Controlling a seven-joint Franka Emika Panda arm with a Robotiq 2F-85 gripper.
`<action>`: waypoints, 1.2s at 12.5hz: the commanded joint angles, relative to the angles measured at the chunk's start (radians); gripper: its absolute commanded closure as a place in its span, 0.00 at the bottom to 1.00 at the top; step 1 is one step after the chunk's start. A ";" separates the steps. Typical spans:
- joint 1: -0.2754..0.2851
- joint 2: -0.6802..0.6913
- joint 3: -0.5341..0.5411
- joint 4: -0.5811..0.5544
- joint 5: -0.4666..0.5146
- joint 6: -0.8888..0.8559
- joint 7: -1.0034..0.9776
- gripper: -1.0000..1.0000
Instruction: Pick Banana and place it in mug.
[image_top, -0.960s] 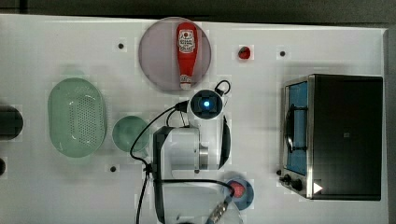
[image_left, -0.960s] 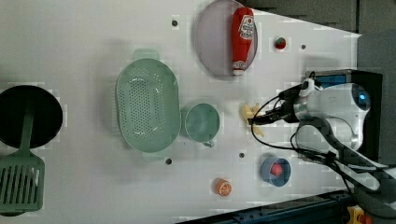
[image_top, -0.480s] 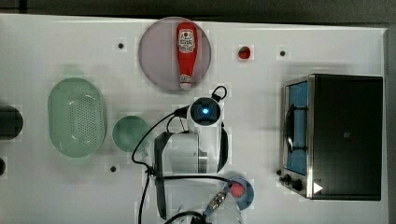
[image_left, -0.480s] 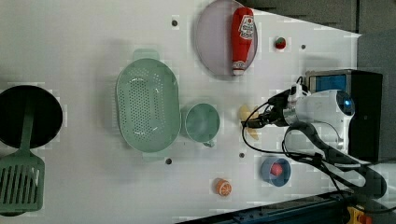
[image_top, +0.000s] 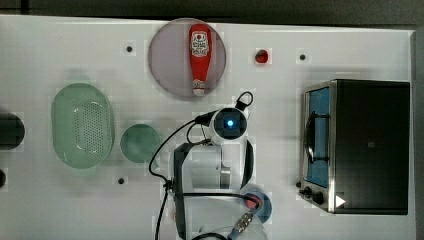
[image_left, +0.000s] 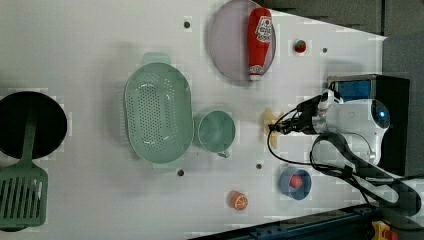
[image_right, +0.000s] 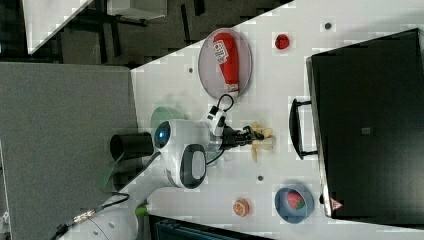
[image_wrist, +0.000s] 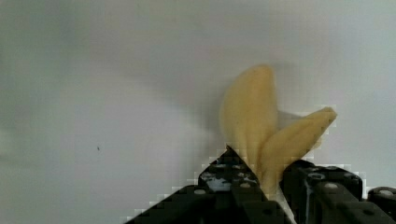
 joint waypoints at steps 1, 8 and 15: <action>0.002 -0.210 -0.033 -0.001 0.017 -0.043 -0.040 0.78; 0.013 -0.535 -0.030 0.183 0.017 -0.628 0.113 0.78; 0.054 -0.569 0.221 0.223 0.021 -0.714 0.561 0.78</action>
